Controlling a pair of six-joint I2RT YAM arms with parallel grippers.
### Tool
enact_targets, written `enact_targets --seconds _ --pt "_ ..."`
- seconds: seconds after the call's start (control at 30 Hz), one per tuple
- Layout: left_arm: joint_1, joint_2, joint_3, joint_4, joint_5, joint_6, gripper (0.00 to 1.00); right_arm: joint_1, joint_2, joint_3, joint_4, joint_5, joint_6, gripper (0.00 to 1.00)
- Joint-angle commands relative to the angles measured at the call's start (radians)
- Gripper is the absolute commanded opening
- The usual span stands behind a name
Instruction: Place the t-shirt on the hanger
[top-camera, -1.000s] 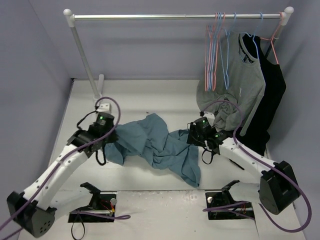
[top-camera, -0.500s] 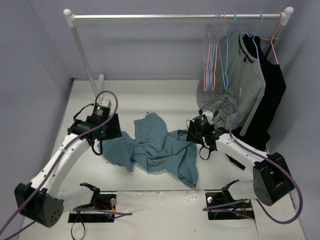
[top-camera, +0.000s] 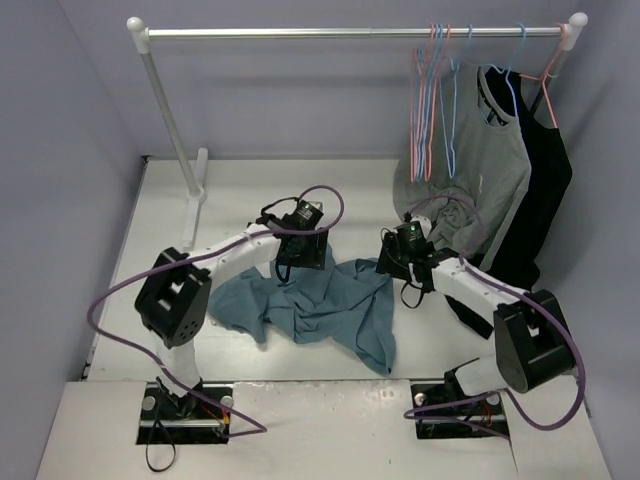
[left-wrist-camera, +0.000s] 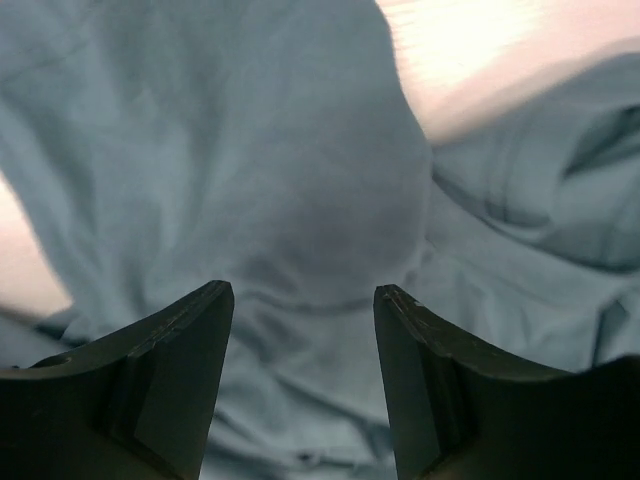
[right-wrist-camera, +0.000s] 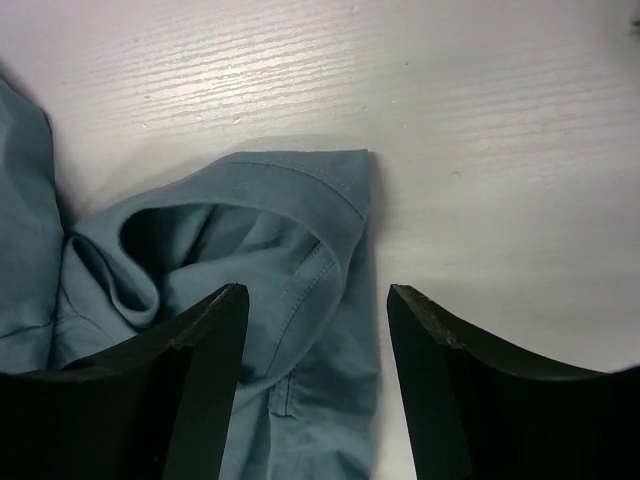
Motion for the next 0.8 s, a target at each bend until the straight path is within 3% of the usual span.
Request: enact_targets --seconds 0.0,0.13,0.2,0.23,0.3,0.33,0.37,0.43,0.57,0.77 --pt "-0.013 0.029 0.087 0.078 -0.008 -0.034 0.58 -0.001 0.034 0.044 0.079 -0.028 -0.015 0.59" --pt "-0.021 0.123 0.099 0.078 -0.028 -0.054 0.56 -0.001 0.083 0.034 0.104 -0.005 -0.01 0.56" --pt "-0.021 0.135 0.091 0.062 -0.054 -0.063 0.38 0.001 0.094 0.035 0.105 0.013 -0.019 0.5" --pt "-0.02 0.132 0.087 0.06 -0.062 -0.065 0.14 0.002 0.099 0.038 0.105 0.013 -0.025 0.46" --pt "-0.015 0.085 0.064 0.051 -0.08 -0.054 0.0 0.025 0.087 0.041 0.105 0.036 -0.056 0.32" --pt "-0.013 0.061 0.055 0.051 -0.106 -0.048 0.0 0.039 0.079 0.05 0.102 0.047 -0.068 0.25" --pt "-0.004 0.036 0.045 0.051 -0.119 -0.04 0.0 0.056 0.071 0.058 0.099 0.061 -0.086 0.11" --pt "0.011 -0.045 0.038 0.033 -0.139 -0.016 0.0 0.117 0.047 0.081 0.076 0.107 -0.106 0.0" --pt "0.097 -0.194 0.062 -0.035 -0.159 0.029 0.0 0.217 0.018 0.222 0.038 0.165 -0.174 0.0" --pt "0.313 -0.358 0.206 -0.133 -0.108 0.118 0.0 0.234 0.016 0.47 0.021 0.219 -0.335 0.0"
